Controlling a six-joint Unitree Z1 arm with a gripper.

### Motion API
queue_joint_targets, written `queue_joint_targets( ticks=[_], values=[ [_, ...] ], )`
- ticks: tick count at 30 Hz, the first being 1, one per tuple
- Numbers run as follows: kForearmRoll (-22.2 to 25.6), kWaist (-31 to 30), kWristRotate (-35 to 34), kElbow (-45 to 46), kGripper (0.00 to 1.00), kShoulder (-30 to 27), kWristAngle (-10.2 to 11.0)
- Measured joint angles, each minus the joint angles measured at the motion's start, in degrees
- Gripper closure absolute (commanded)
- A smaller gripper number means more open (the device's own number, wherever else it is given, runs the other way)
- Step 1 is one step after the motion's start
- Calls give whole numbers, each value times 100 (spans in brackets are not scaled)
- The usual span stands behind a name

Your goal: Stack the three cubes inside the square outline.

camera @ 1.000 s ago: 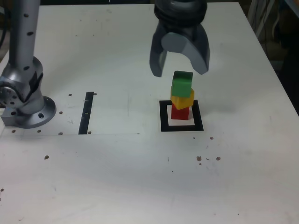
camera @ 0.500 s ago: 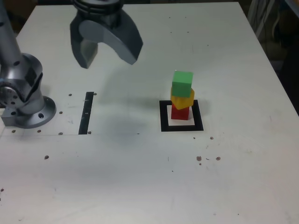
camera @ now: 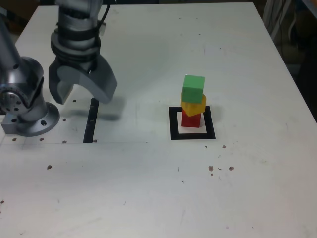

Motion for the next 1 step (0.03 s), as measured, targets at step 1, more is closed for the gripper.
queue_joint_targets(
  ticks=[1],
  values=[
    [-94, 0, 1, 238, 0, -39, -2]
  ],
)
